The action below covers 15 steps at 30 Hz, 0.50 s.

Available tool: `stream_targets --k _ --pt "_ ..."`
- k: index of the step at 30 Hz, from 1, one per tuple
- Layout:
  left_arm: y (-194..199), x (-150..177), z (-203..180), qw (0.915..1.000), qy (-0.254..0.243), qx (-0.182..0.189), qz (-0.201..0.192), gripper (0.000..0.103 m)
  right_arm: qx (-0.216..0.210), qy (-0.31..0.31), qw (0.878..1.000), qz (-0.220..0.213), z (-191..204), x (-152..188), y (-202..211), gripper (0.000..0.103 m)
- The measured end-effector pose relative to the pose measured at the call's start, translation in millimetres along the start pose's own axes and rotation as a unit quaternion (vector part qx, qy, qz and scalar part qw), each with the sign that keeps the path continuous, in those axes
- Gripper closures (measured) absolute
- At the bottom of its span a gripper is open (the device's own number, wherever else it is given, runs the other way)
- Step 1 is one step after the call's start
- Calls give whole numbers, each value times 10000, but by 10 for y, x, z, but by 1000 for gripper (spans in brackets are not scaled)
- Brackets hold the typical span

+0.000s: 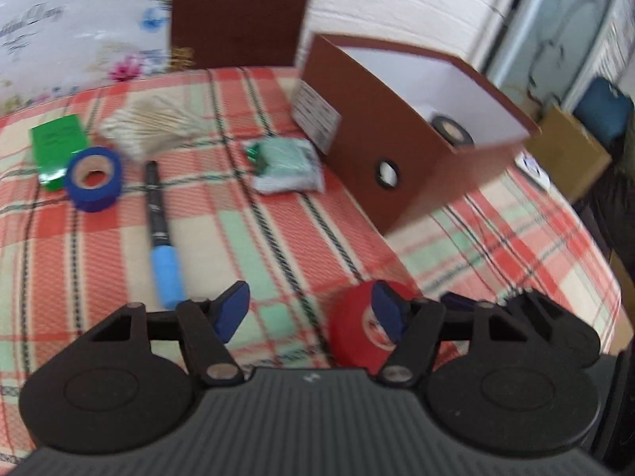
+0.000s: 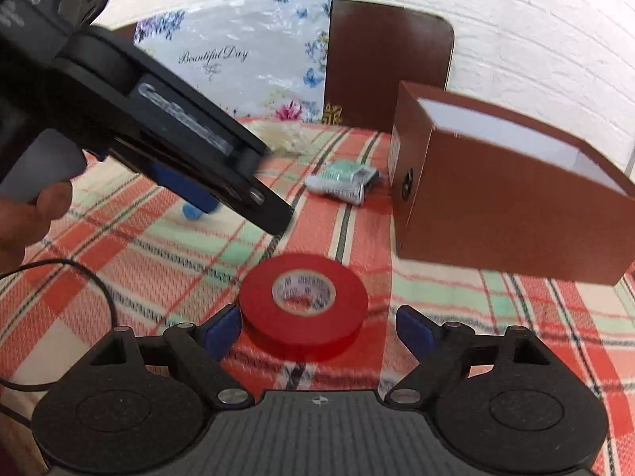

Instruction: Organize objects

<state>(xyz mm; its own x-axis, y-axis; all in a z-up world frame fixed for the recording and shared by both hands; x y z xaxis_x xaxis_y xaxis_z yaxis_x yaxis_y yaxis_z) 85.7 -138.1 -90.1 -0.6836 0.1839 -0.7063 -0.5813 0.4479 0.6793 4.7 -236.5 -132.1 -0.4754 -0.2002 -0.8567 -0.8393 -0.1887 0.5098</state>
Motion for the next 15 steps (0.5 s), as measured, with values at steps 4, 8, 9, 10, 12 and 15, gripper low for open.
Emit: stream_targets --k 4,8,9,10,12,15 --pt "-208 229 -139 9986 -151 -9 499 43 -83 -160 9998 18 -5 24 -24 20" --pt "-224 262 -210 9985 -298 124 437 69 -318 -129 9994 -20 58 27 -29 34" --pt "-223 257 -206 9986 -288 88 442 70 -288 -55 9995 -63 84 19 -20 34" --pt "-220 252 -212 9986 -295 73 444 70 -262 -8 9996 -93 89 16 -3 34" --pt "-165 210 -227 9988 -271 57 407 70 -293 -47 9994 -203 76 -30 39 34" --pt "14 -47 -315 9992 -393 40 60 72 -152 -31 9977 -663 13 -264 181 34"
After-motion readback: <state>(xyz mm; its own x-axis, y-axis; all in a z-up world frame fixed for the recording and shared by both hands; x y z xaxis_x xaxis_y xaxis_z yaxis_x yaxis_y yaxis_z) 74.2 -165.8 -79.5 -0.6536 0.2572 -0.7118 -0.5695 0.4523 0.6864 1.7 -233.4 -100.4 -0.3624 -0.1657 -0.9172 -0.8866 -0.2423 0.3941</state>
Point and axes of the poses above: each gripper's, at about its wrist camera, not at the fingertips, and y roughly against the way its jaws point, z to its left, x to its underside, the point moved 10 cm from there along -y, roughly the way its jaws point, and after that the axes turned 5 degrees about -z, right-handed, at the moved point
